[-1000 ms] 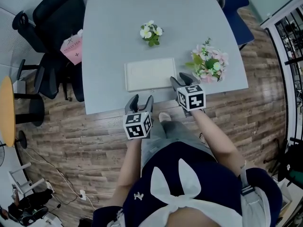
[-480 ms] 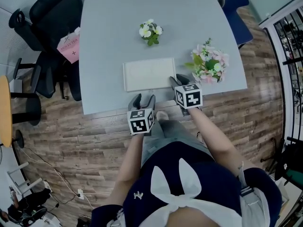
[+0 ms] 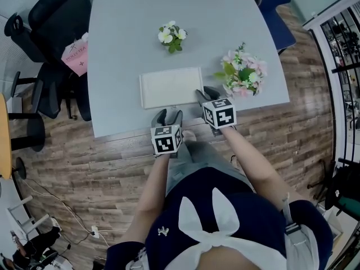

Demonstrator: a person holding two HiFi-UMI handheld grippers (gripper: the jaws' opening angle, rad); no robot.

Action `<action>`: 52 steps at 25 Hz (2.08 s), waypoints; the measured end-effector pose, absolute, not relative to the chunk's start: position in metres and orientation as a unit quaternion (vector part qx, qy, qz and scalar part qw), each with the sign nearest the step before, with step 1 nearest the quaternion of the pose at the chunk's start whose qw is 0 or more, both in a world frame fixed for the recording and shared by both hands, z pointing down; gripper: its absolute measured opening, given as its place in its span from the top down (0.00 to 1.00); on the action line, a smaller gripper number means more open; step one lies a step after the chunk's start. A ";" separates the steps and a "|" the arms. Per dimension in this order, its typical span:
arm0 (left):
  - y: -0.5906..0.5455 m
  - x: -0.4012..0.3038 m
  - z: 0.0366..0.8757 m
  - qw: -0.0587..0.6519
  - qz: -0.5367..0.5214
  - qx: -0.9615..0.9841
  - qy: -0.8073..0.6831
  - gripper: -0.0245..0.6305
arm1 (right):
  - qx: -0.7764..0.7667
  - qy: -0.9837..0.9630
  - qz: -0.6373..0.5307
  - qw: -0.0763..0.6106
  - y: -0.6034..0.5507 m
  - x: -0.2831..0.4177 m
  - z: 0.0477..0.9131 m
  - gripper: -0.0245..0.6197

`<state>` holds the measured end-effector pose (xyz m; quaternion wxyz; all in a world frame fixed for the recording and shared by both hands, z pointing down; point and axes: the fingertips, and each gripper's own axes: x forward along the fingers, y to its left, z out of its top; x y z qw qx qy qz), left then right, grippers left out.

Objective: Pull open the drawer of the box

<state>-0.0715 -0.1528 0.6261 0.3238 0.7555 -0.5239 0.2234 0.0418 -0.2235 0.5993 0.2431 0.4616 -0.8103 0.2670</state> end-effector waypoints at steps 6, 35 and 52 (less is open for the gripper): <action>-0.155 -0.067 0.636 0.327 0.237 0.750 -0.524 0.60 | 0.465 -0.811 0.257 0.245 -0.223 0.041 0.599 0.77; -0.167 -0.064 0.646 0.349 0.272 0.711 -0.547 0.83 | 0.463 -0.807 0.256 0.262 -0.225 0.040 0.600 0.77; -0.161 -0.063 0.646 0.352 0.273 0.716 -0.537 0.84 | 0.457 -0.808 0.265 0.263 -0.224 0.041 0.601 0.77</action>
